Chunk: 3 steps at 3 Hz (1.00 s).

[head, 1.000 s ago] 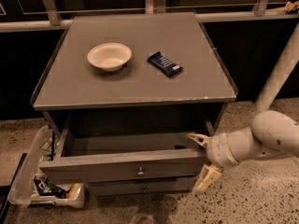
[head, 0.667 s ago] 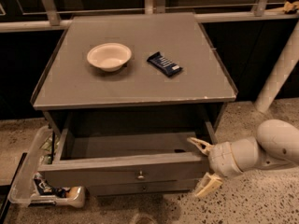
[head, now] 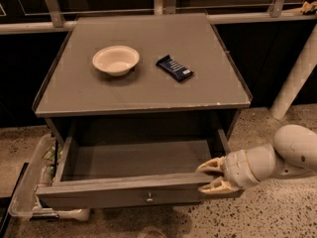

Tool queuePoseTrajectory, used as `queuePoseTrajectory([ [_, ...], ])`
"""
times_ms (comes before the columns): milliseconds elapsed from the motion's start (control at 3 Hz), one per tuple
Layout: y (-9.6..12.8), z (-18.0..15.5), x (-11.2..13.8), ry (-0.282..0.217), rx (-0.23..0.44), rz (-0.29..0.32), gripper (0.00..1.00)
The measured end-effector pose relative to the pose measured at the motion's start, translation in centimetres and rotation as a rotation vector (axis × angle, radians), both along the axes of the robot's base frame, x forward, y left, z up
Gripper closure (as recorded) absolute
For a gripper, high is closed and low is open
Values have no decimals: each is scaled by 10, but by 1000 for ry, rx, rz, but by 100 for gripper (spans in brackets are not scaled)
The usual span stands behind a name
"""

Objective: Open top drawer

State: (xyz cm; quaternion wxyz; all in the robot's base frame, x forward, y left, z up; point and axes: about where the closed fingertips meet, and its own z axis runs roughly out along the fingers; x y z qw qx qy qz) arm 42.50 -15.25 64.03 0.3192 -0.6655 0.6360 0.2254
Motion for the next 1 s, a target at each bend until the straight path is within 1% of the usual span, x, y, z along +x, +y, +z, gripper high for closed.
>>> queuePoseTrajectory([
  [333, 7, 10, -21, -2, 11, 41, 88],
  [667, -2, 6, -46, 2, 10, 41, 100],
  [1000, -1, 6, -46, 2, 10, 41, 82],
])
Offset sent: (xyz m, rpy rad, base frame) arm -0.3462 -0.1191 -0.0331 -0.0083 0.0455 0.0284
